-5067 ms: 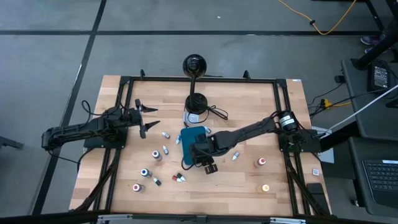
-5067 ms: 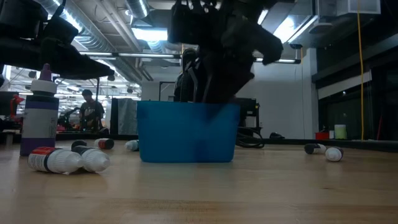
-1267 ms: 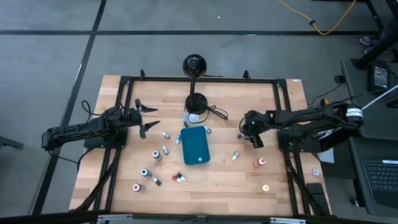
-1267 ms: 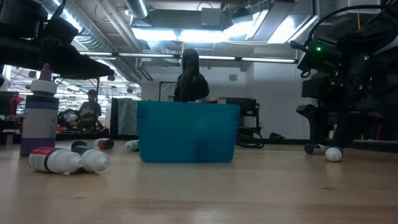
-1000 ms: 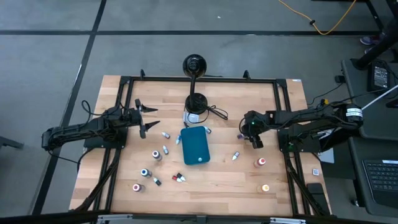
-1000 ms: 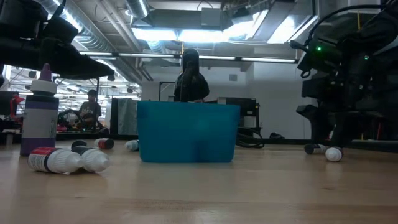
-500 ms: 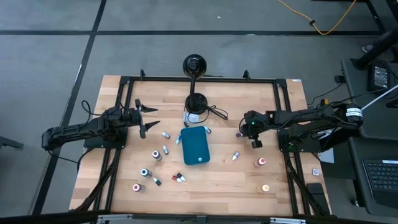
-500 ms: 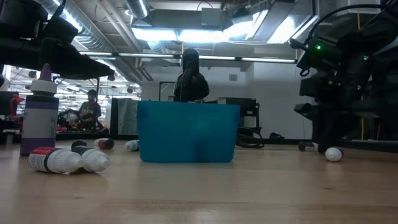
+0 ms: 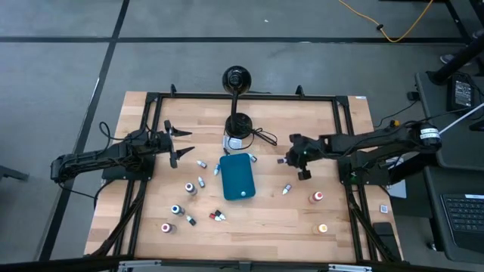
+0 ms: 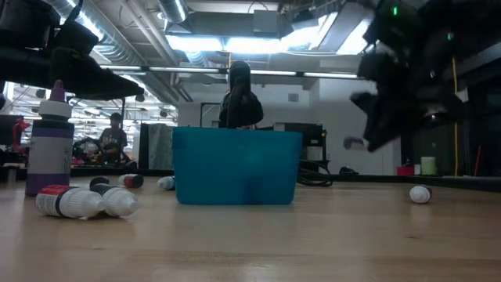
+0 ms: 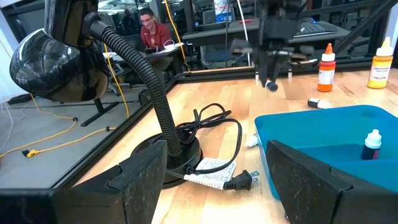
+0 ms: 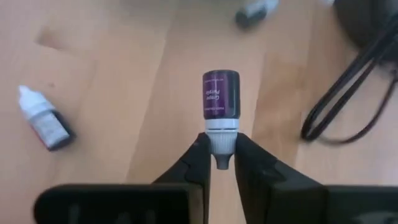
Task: Pick & Place food coloring
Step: Put the purple small food coloring bottle into the bin
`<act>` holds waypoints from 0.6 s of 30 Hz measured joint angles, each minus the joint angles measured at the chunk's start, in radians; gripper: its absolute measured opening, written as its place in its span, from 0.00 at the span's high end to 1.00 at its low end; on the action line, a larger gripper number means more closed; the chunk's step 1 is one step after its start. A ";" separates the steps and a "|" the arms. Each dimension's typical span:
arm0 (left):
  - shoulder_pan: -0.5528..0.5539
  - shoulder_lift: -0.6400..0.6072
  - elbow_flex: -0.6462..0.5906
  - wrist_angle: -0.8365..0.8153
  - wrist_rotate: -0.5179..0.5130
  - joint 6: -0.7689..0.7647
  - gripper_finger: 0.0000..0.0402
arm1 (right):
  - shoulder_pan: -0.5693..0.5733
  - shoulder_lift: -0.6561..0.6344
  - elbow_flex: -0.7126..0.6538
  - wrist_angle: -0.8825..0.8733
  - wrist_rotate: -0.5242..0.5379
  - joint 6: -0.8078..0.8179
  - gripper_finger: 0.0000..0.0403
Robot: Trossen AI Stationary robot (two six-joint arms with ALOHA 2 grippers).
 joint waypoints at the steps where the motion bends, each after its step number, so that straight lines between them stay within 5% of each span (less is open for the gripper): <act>1: 0.000 0.000 0.000 0.000 0.000 0.000 0.33 | 0.016 0.000 0.029 -0.025 0.023 -0.016 0.87; 10: 0.000 0.000 0.000 0.000 0.000 0.000 0.33 | 0.157 0.075 0.300 -0.232 0.251 -0.174 0.81; 18: 0.000 0.000 0.000 0.002 0.000 0.000 0.33 | 0.202 0.229 0.548 -0.316 0.250 -0.218 0.86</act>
